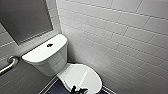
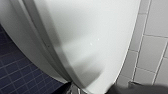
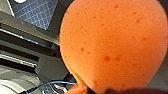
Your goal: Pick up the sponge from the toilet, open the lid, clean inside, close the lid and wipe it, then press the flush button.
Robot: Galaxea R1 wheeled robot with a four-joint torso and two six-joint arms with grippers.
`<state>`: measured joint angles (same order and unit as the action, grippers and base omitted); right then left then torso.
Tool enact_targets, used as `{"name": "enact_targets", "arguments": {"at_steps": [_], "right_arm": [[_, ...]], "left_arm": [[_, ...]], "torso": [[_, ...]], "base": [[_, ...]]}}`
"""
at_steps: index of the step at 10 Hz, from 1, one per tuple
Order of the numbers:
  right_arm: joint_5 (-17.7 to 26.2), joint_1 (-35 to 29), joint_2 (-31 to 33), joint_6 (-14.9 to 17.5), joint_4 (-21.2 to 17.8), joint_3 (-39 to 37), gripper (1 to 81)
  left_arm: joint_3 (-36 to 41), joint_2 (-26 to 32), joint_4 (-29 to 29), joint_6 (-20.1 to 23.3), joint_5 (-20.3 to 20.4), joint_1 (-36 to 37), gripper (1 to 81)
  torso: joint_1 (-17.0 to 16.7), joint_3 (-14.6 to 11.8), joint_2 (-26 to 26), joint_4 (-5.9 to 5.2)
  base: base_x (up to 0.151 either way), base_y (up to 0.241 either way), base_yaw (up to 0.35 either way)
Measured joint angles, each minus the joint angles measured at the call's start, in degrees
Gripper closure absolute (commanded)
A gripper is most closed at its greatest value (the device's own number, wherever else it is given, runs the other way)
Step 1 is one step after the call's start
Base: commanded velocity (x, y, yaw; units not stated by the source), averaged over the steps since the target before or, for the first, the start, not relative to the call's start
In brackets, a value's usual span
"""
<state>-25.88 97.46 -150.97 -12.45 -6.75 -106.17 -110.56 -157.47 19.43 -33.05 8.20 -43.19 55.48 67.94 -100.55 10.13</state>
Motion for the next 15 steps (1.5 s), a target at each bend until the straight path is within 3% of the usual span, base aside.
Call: {"name": "enact_targets", "arguments": {"at_steps": [7, 15], "right_arm": [[0.0, 0.3, 0.4, 0.0, 0.0, 0.5, 81.1], [0.0, 0.3, 0.4, 0.0, 0.0, 1.0, 81.1]], "left_arm": [[-2.4, -0.8, 0.2, -1.5, -3.1, 0.9, 1.0], [-0.1, 0.6, 0.2, -1.8, -2.6, 1.2, 1.0]], "torso": [[0.0, 0.0, 0.0, 0.0], [0.0, 0.0, 0.0, 0.0]], "base": [[0.0, 0.0, 0.0], [0.0, 0.0, 0.0]]}}
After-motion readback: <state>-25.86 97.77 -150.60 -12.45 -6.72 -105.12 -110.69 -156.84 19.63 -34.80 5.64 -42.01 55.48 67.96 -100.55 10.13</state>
